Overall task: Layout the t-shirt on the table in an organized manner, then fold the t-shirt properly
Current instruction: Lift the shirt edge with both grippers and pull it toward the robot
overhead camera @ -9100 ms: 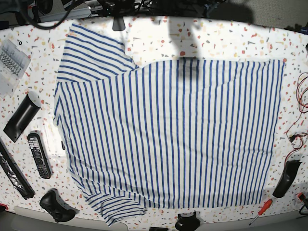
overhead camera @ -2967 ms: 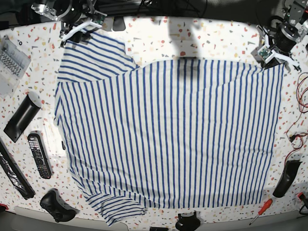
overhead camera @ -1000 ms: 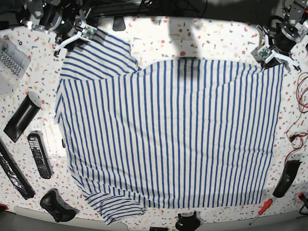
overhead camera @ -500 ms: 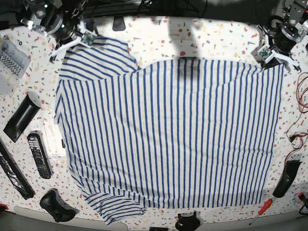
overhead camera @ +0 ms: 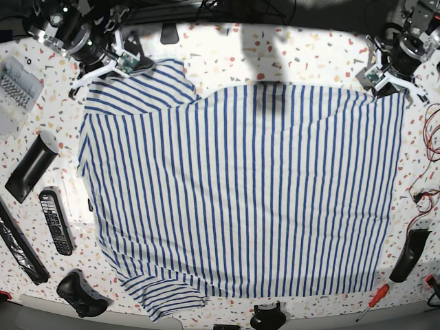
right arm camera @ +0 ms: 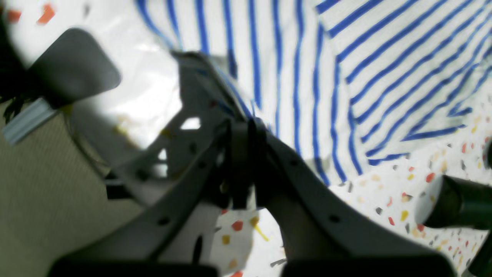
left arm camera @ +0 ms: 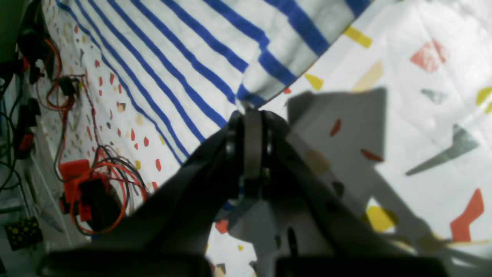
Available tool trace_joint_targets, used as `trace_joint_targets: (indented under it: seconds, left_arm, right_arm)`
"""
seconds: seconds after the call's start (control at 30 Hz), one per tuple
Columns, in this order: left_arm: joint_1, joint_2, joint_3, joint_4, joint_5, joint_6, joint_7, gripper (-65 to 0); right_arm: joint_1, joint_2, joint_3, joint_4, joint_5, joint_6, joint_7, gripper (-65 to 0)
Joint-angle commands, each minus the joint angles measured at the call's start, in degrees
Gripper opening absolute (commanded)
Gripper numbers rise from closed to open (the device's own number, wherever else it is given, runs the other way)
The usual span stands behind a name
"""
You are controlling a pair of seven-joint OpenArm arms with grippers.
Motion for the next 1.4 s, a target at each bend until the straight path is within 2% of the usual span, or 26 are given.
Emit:
trace_joint_targets:
  seconds: [0.0,0.13,0.2,0.4,0.53,0.73,0.93,1.03,1.2,1.37]
  left_arm:
    - [0.46,-0.66,-0.02,1.2,0.11,0.04,-0.17,-65.0]
    - [0.26,-0.66,-0.02,2.47,0.13,6.01,0.04,-65.0]
    - [-0.28,-0.66,-0.02,2.45,0.13,7.23,0.42,-65.0]
    - [-3.76,-0.63,-0.02,2.45,0.09,7.21,0.46,-65.0]
    - [-7.3,-0.61,-0.02,2.08,0.0,7.19,0.22,-65.0]
    - [-15.1,-0.59,-0.02,-1.29,-8.15,7.17,0.02,-65.0]
    - [-20.7,-0.17,-0.02,-3.91,-11.1,7.15,0.0,-65.0]
    - [-22.95,1.18,0.0,-5.46,-13.05,7.13,-0.02,-65.0]
    - [-26.71,4.63,-0.02,-11.08,-12.83,7.13,-0.02,-65.0]
    - [-29.59,6.36,0.0,-15.1,-12.9,7.13,-0.2,-65.0]
  right_arm:
    - [0.04,0.66,0.31,1.2,0.46,-0.87,0.52,-65.0]
    - [0.37,0.63,0.31,1.2,2.25,-1.09,0.55,-65.0]
    - [1.14,0.61,0.31,1.18,4.09,-1.14,0.52,-65.0]
    - [7.54,0.48,0.31,0.5,9.68,-4.13,0.48,-65.0]
    - [12.37,0.46,0.31,-1.53,12.35,-4.31,0.68,-65.0]
    - [20.37,0.44,0.31,-6.56,17.16,-4.28,1.16,-65.0]
    - [27.98,0.17,0.31,-12.39,19.1,-4.28,1.33,-65.0]
    - [30.99,0.15,0.28,-14.64,21.79,-4.28,1.36,-65.0]
    - [35.3,-0.11,0.28,-18.12,21.81,-4.26,1.33,-65.0]
    - [39.28,-3.34,0.28,-21.75,21.79,-4.24,1.31,-65.0]
